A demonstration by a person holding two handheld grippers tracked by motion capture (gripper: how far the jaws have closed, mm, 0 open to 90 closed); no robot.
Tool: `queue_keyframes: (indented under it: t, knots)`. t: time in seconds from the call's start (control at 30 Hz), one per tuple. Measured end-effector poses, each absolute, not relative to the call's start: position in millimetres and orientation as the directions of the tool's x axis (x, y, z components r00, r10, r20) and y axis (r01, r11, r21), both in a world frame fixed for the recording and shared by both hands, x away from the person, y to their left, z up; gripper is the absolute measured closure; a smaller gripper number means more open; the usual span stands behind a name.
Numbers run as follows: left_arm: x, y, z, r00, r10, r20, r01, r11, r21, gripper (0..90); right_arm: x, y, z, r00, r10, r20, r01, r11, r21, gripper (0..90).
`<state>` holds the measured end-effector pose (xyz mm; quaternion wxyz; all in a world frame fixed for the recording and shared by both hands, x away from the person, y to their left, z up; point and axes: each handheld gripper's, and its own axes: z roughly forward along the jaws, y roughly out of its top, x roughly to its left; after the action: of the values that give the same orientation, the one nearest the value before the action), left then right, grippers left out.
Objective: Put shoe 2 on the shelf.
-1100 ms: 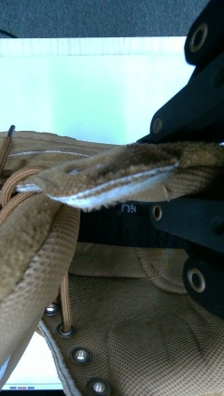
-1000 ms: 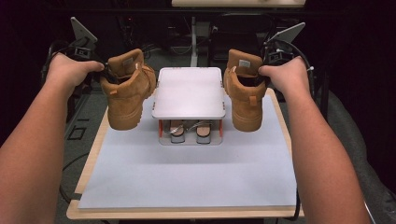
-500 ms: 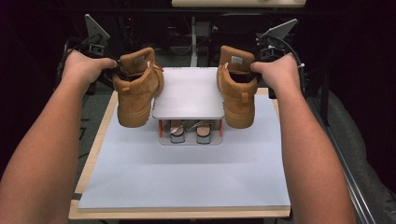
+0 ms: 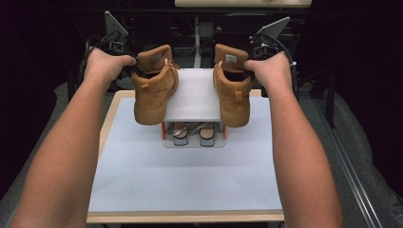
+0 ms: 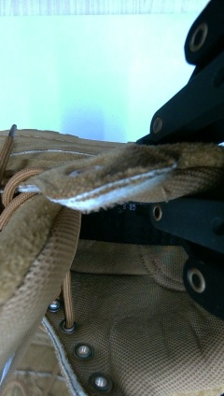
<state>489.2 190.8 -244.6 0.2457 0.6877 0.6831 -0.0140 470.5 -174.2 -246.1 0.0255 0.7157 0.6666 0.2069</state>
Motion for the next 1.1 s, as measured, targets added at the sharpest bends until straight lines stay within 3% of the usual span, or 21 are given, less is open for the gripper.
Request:
queue_keyframes:
  t: [0.27, 1.1]
  knots:
    - [498, 177, -249, 0.053, 0.925, -0.376, 0.940, 0.081, 0.331, 83.5, 478, -156, -246, 0.001, 0.966, 0.259, 0.947, -0.085, 0.310, 84.4]
    - [513, 151, -267, 0.051, 0.897, -0.438, 0.914, 0.135, 0.384, 83.5, 507, -129, -265, 0.041, 0.946, 0.322, 0.928, -0.156, 0.339, 84.1]
